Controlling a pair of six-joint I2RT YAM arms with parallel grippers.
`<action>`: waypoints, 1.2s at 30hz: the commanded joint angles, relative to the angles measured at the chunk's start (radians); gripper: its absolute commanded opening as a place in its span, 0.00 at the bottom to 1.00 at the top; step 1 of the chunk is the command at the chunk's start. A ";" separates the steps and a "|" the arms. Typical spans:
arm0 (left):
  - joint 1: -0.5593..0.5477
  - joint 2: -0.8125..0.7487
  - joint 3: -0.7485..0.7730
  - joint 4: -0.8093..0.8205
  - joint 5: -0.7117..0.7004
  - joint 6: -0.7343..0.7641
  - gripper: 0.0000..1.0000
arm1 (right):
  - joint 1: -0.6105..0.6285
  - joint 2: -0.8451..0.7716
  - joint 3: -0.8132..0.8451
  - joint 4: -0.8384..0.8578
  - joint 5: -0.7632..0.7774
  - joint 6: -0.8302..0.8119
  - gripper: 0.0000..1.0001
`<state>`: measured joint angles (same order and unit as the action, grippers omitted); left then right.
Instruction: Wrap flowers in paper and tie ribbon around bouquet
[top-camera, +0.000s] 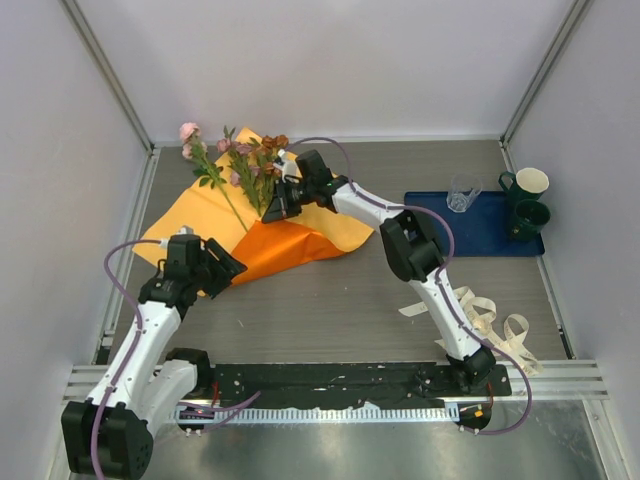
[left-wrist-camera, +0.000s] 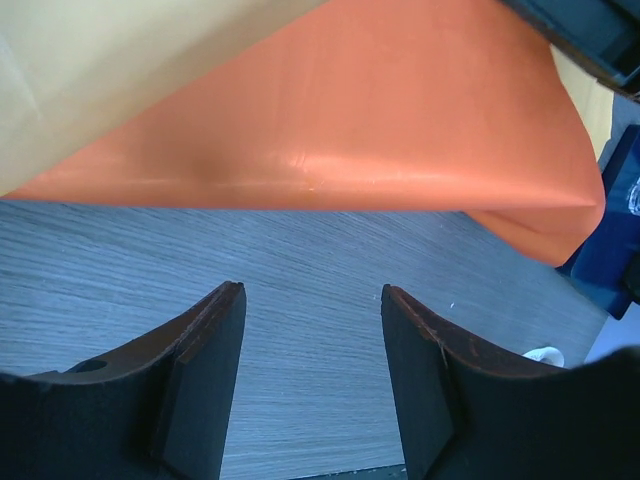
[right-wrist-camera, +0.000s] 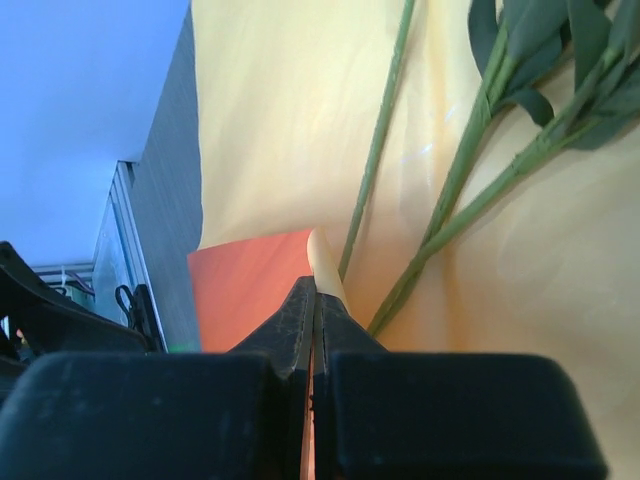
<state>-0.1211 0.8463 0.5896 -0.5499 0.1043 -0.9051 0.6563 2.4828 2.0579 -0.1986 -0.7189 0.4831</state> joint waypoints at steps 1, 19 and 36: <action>0.006 0.007 -0.014 0.065 0.035 -0.011 0.60 | 0.002 0.028 0.103 0.021 -0.092 -0.028 0.00; 0.005 0.074 -0.030 0.154 0.081 -0.057 0.57 | 0.002 0.197 0.357 0.054 -0.206 0.009 0.00; -0.003 0.290 -0.004 0.366 0.115 -0.132 0.49 | 0.006 0.278 0.426 0.142 -0.192 0.058 0.00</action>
<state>-0.1230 1.0916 0.5640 -0.2916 0.2092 -1.0191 0.6594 2.7567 2.4313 -0.1085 -0.9108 0.5339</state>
